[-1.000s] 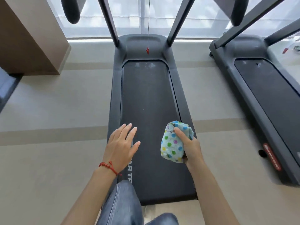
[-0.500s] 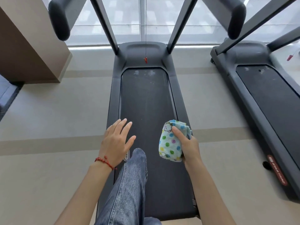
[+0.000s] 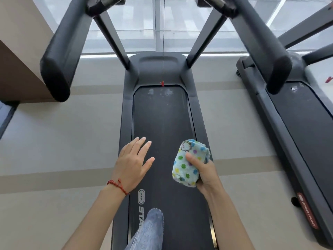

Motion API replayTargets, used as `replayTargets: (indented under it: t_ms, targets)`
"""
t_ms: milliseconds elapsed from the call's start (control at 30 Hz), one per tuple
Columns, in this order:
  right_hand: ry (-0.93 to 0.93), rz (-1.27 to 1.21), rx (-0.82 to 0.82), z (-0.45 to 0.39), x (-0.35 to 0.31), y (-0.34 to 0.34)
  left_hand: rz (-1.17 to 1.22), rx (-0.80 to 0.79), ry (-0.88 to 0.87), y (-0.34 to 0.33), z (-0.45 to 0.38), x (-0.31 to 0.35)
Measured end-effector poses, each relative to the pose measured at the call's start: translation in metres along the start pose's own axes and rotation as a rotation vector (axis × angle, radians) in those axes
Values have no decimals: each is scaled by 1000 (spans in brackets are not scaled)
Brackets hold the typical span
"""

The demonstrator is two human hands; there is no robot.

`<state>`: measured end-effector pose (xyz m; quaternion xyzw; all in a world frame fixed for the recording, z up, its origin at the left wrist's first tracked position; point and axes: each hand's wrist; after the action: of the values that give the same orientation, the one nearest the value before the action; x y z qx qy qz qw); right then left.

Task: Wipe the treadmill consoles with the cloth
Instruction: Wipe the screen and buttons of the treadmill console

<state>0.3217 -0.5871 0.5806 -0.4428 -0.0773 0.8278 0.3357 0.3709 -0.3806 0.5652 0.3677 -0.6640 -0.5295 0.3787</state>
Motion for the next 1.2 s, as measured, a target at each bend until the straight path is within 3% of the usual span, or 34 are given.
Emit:
replayTargets:
  t_ms: [233,467,800,1200]
  targets:
    - [3,95,40,-7,-74,-42,-11,59,-44,60,-68,-5]
    - [61,133,70,-47,-150,-53,-24,86,-50,68,-141,10]
    - [98,197,-77,-136,-269,-87,-81,196,62,86,-259,23]
    - [224,271,-163,-261,-351,-195,-114,317,113,94,-419,-62]
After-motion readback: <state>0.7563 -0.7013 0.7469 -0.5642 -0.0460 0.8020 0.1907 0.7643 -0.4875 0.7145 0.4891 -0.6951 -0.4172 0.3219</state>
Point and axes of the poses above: each hand's wrist, its own z-axis away from the middle knuckle, its own y-axis out of the back of the hand, x = y × z, and after that the axes turned 7 degrees about -z, right-handed
